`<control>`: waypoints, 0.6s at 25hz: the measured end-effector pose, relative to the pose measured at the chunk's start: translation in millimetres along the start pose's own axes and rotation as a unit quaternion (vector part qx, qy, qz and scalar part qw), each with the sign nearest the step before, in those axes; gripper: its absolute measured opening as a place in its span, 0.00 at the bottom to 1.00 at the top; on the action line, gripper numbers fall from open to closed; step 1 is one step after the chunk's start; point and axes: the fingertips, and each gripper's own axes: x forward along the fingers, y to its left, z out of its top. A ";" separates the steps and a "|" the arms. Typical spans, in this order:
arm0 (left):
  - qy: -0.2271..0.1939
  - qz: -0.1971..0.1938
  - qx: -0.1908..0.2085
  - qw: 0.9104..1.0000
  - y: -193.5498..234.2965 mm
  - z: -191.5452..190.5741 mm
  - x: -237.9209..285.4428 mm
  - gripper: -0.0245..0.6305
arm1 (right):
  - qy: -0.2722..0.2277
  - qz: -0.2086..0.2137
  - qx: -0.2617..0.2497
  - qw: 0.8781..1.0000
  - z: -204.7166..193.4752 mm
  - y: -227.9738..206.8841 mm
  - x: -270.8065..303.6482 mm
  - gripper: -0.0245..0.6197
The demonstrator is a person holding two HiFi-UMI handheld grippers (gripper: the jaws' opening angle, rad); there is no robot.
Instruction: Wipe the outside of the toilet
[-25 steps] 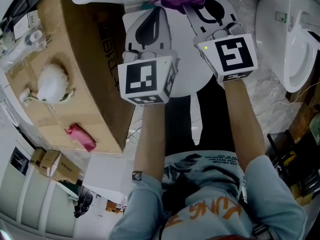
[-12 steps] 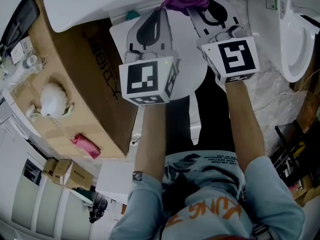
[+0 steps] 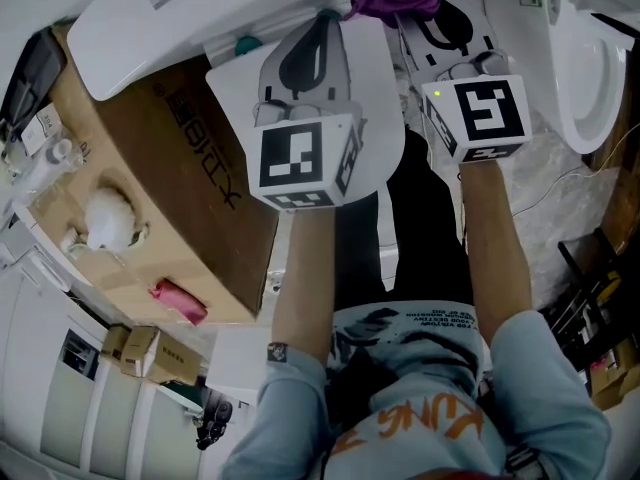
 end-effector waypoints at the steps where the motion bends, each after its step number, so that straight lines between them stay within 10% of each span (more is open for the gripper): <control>1: 0.001 -0.001 -0.001 1.000 -1.2 -0.8 0.8 0.07 | 0.003 -0.011 0.004 1.000 -3.9 -7.1 -2.0 0.15; 7: 0.006 0.011 -0.013 1.000 13.8 -13.1 -8.3 0.07 | 0.033 -0.046 0.024 0.998 -35.8 -24.3 -14.8 0.15; 15: 0.008 0.063 -0.041 0.997 73.7 -33.7 -53.1 0.07 | 0.070 0.039 0.003 0.997 -60.0 70.6 -0.6 0.15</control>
